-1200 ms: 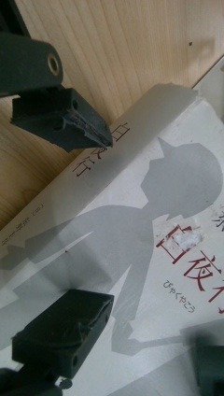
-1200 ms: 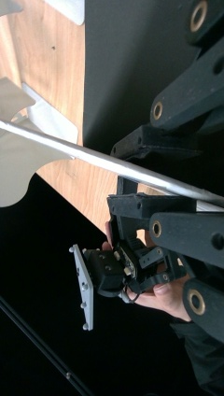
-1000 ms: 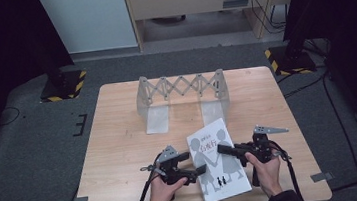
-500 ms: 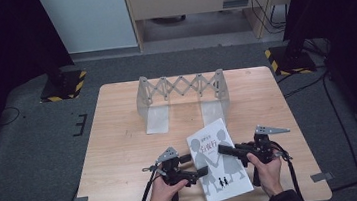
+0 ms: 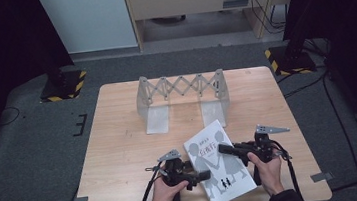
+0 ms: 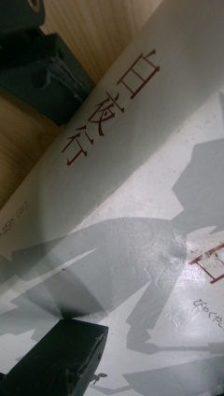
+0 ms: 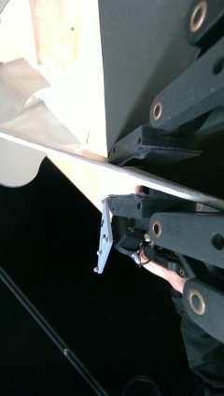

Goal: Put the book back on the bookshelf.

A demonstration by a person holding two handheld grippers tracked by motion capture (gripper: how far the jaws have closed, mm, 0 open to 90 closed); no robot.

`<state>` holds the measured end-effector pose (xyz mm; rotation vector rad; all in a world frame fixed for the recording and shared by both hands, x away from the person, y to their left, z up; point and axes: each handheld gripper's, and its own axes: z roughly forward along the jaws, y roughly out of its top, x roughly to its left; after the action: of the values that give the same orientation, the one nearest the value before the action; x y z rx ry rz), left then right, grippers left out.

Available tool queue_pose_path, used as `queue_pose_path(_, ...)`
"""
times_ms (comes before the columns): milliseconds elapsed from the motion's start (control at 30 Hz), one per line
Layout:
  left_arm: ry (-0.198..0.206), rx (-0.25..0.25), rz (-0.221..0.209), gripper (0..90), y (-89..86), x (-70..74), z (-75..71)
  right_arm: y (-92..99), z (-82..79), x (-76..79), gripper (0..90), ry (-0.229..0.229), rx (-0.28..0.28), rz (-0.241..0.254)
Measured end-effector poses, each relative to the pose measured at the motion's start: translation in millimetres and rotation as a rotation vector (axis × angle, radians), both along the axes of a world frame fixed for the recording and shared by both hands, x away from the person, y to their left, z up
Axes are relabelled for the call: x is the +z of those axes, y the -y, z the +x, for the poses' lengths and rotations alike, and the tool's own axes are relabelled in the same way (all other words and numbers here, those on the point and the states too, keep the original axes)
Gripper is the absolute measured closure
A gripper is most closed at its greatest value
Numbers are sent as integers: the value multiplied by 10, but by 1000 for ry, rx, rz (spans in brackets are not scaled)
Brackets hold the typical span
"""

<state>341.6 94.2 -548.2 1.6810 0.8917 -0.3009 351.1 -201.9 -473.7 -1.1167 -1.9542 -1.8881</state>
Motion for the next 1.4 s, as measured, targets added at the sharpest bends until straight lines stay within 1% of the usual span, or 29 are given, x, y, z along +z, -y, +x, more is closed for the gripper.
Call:
queue_pose_path(133,-61,-13,12,0,16,-32,14,17,31,-35,742,-16,-11,-57)
queue_pose_path(167,-60,-14,13,3,18,-32,13,24,38,-42,739,-17,-12,-81)
queue_pose_path(200,-60,-12,18,5,23,-28,9,35,37,-44,737,-13,-13,-92)
queue_pose_path(233,-58,-11,20,8,24,-28,9,43,35,-50,735,-2,-21,-112)
queue_pose_path(267,-58,-8,20,8,27,-28,7,48,35,-53,732,3,-23,-119)
queue_pose_path(333,-59,-6,21,13,29,-29,7,61,39,-59,720,29,-31,-149)
queue_pose_path(400,-60,-3,23,21,27,-29,7,72,38,-64,675,69,-44,-186)
queue_pose_path(433,-60,-2,23,27,25,-30,7,82,39,-73,661,100,-57,-217)
queue_pose_path(500,-64,-1,18,33,24,-32,9,94,35,-88,633,114,-67,-225)
queue_pose_path(700,-77,6,5,54,12,-42,15,129,50,-133,538,106,-100,-227)
queue_pose_path(733,-79,5,4,57,8,-44,17,135,53,-140,535,95,-105,-223)
queue_pose_path(800,-83,8,0,66,3,-48,19,152,53,-141,530,97,-111,-236)
queue_pose_path(833,-86,13,-2,77,1,-48,18,171,51,-138,532,102,-119,-253)
queue_pose_path(867,-88,19,5,92,-6,-46,18,191,45,-131,536,111,-134,-293)
queue_pose_path(900,-91,31,12,127,-22,-47,22,209,38,-134,508,114,-143,-352)
queue_pose_path(933,-94,37,12,173,-29,-50,24,207,31,-173,539,110,-150,-413)
queue_pose_path(967,-98,40,4,185,-33,-54,26,201,27,-208,569,104,-129,-415)
queue_pose_path(1000,-109,43,-4,185,-35,-57,28,188,26,-246,554,87,-110,-397)
queue_pose_path(1033,-109,43,-3,192,-36,-58,27,150,24,-284,556,65,-96,-387)
queue_pose_path(1067,-108,46,-3,193,-35,-57,26,100,21,-305,553,60,-81,-417)
queue_pose_path(1100,-108,46,-3,193,-34,-57,25,47,23,-315,541,71,-75,-432)
queue_pose_path(1133,-108,47,-3,193,-34,-57,25,20,30,-307,519,64,-73,-424)
queue_pose_path(1167,-107,46,-2,193,-35,-57,25,12,34,-301,498,61,-82,-423)
queue_pose_path(1200,-107,47,-2,193,-34,-57,24,18,41,-303,468,75,-96,-433)
queue_pose_path(1233,-107,47,-2,194,-34,-56,24,40,44,-311,445,79,-122,-448)
queue_pose_path(1267,-107,47,-2,194,-34,-56,24,76,52,-325,428,83,-139,-446)
queue_pose_path(1300,-107,47,-2,194,-34,-56,24,107,48,-334,399,73,-164,-438)
queue_pose_path(1333,-107,48,-1,194,-34,-56,24,138,55,-350,368,71,-176,-459)
queue_pose_path(1400,-106,50,0,196,-33,-55,22,175,61,-404,349,56,-182,-492)
